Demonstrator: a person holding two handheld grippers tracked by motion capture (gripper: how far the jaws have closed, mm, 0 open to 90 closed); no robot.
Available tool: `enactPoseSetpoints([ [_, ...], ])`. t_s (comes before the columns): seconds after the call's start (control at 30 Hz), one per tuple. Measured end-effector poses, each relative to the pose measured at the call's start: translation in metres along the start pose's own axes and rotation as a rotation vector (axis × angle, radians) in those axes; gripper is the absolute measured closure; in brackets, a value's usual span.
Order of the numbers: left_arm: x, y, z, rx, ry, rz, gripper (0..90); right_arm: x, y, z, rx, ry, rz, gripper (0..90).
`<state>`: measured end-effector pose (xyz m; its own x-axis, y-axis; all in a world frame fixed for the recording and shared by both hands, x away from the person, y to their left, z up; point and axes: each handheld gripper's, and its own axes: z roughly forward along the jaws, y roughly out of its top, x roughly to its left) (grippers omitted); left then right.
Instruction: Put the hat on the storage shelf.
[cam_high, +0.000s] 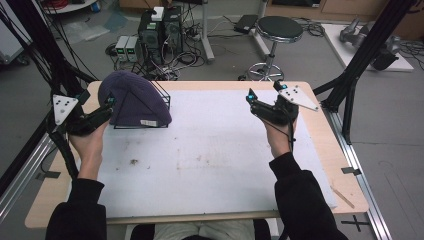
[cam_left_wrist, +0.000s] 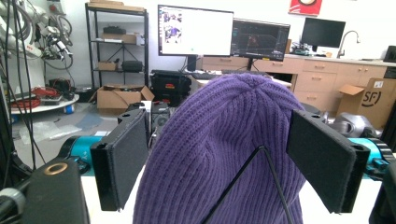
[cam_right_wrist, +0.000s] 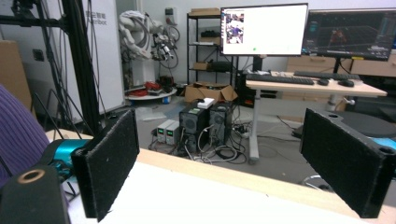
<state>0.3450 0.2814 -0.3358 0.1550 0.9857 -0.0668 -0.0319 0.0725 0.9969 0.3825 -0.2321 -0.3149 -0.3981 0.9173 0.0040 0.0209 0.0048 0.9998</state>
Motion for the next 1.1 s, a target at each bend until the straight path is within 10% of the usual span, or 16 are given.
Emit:
enactPoseSetpoints([
  [1.1, -0.009, -0.079, -0.049, 0.073, -0.039, -0.039, 21.1, -0.037, -0.106, -0.077, 0.164, -0.113, 0.048, 11.1],
])
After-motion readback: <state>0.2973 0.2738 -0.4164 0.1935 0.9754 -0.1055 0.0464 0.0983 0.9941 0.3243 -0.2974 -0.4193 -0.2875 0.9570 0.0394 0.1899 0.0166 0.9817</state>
